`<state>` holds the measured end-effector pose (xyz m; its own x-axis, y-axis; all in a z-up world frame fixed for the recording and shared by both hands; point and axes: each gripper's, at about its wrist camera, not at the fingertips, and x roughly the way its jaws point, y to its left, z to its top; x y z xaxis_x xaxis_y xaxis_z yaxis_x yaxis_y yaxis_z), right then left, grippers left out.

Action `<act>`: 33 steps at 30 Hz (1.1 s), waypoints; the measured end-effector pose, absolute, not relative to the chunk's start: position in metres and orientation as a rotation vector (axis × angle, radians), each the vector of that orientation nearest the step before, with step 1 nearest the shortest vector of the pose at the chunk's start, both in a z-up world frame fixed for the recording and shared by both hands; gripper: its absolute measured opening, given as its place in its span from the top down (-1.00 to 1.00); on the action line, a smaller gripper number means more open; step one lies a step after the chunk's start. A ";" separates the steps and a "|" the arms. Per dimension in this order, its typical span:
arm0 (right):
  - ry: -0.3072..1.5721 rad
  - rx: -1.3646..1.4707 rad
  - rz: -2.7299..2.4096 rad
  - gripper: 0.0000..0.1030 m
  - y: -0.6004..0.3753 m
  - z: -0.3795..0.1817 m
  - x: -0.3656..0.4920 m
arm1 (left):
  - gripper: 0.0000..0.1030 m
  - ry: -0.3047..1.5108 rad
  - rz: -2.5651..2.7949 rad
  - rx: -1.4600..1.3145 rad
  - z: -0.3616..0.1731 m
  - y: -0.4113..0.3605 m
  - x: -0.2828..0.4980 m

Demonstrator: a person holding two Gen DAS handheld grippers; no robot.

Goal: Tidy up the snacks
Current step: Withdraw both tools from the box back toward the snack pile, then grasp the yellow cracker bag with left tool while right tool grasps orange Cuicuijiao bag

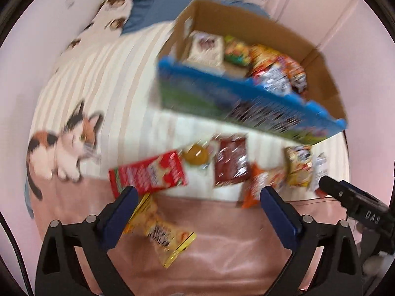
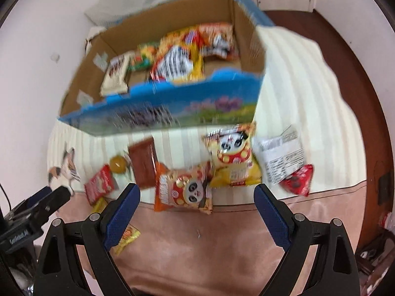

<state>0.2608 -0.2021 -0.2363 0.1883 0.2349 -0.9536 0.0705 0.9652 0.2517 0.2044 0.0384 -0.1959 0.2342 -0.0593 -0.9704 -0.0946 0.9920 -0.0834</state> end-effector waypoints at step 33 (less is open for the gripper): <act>1.630 0.071 0.244 -0.49 -0.116 -0.372 0.282 | -0.85 1.604 0.305 -0.726 -0.355 0.119 0.149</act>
<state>0.2818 -0.1164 -0.3720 -0.0765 0.1932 -0.9782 -0.1013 0.9745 0.2004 0.1485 0.1191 -0.3555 -0.0139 -0.2763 -0.9610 -0.6093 0.7644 -0.2110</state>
